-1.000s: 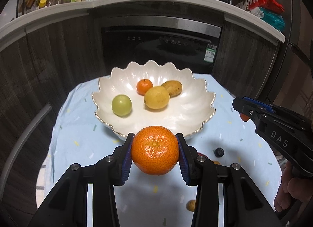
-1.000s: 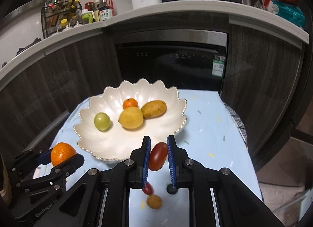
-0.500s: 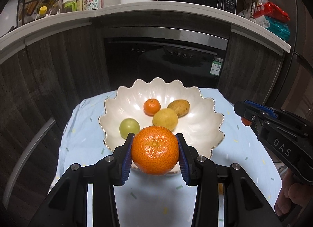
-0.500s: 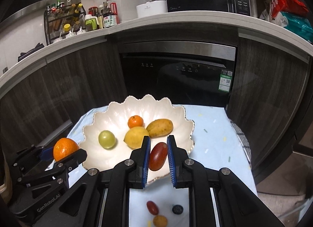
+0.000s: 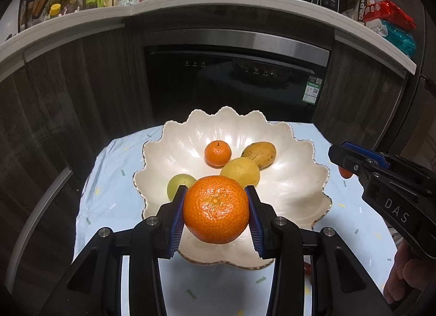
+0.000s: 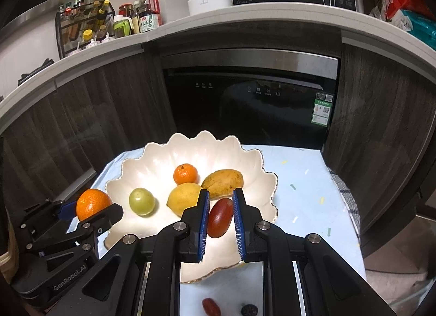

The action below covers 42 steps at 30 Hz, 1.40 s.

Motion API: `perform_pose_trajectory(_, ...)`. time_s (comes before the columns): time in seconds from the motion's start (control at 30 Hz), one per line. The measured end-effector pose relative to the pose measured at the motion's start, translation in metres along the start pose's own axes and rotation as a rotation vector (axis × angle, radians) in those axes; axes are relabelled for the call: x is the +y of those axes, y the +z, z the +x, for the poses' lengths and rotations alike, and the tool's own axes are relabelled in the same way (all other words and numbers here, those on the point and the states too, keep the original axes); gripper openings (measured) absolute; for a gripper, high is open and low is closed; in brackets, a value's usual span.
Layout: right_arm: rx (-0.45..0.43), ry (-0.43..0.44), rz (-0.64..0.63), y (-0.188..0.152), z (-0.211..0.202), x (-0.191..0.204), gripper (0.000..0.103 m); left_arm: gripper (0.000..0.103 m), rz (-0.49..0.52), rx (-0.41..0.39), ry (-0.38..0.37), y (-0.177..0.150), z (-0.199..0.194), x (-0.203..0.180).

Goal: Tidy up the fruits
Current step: 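Carry the mandarin and red date over the white bowl, then open both grippers to release the mandarin and red date into the bowl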

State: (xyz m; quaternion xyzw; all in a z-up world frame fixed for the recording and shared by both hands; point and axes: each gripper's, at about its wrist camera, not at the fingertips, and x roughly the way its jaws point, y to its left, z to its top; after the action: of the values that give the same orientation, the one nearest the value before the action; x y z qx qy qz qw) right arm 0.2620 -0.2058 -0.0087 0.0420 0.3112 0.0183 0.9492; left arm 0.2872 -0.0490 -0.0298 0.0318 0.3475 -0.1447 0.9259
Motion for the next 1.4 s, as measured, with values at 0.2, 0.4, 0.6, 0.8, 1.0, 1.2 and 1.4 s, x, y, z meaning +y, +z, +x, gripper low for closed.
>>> perform_pose_trajectory(0.2, 0.032, 0.000, 0.008, -0.004, 0.019, -0.004, 0.018, 0.041, -0.003, 0.038, -0.003, -0.004, 0.020, 0.002)
perform_pose_trajectory(0.4, 0.060, 0.004, 0.010, -0.009, 0.033, -0.003, 0.019, 0.042, -0.008, 0.060, -0.007, -0.007, 0.031, 0.004)
perform_pose_trajectory(0.6, 0.080, 0.002, 0.019, -0.010, 0.040, -0.004, 0.021, 0.043, 0.001, 0.080, 0.012, -0.007, 0.037, 0.006)
perform_pose_trajectory(0.8, 0.046, -0.003, 0.018, -0.006, 0.034, -0.003, 0.053, 0.071, 0.000, 0.058, 0.025, -0.006, 0.032, 0.007)
perform_pose_trajectory(1.0, 0.016, -0.017, 0.023, -0.002, 0.026, -0.002, 0.074, 0.078, -0.012, 0.042, 0.042, 0.000, 0.025, 0.010)
perform_pose_trajectory(1.2, -0.007, -0.027, 0.024, 0.003, 0.015, -0.003, 0.080, 0.087, -0.026, 0.021, 0.063, 0.002, 0.015, 0.013)
perform_pose_trajectory(1.4, -0.022, -0.029, 0.025, 0.003, 0.004, -0.003, 0.081, 0.088, -0.027, 0.010, 0.063, 0.003, 0.004, 0.010)
